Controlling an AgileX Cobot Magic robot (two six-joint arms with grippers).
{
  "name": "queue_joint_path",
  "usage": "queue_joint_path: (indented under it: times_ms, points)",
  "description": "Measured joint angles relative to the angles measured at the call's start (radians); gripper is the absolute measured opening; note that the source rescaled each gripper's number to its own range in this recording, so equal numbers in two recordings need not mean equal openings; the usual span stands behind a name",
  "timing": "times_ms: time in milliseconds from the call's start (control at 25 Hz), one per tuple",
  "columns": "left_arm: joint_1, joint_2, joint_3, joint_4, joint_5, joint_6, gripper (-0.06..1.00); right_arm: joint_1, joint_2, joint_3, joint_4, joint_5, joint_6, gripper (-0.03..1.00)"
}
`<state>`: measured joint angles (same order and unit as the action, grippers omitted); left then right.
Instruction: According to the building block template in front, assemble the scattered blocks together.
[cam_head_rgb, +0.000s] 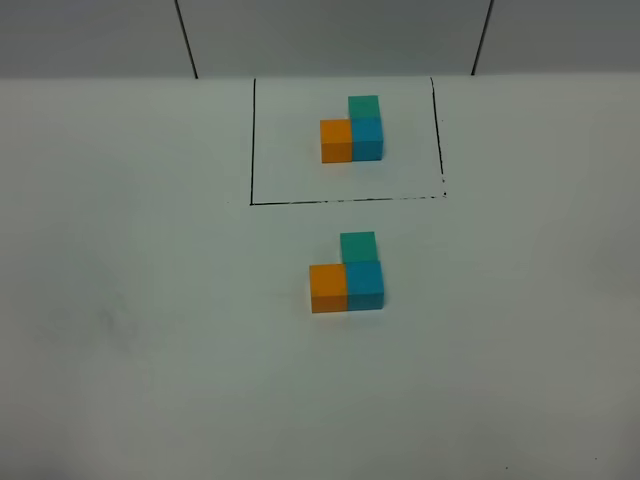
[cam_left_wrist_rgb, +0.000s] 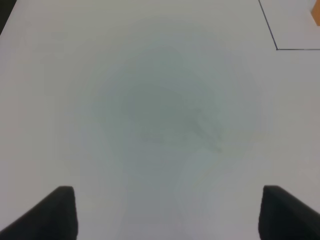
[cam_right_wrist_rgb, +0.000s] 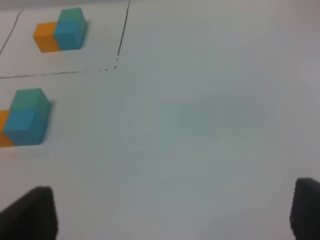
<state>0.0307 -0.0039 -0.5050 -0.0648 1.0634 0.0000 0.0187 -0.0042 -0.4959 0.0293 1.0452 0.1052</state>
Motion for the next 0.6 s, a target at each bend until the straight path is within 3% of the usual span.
queue_joint_path:
  times_ms: [600]
  points:
    - [0.000, 0.000, 0.000, 0.000, 0.000, 0.000, 0.59, 0.000, 0.000, 0.000, 0.001, 0.000, 0.003, 0.80]
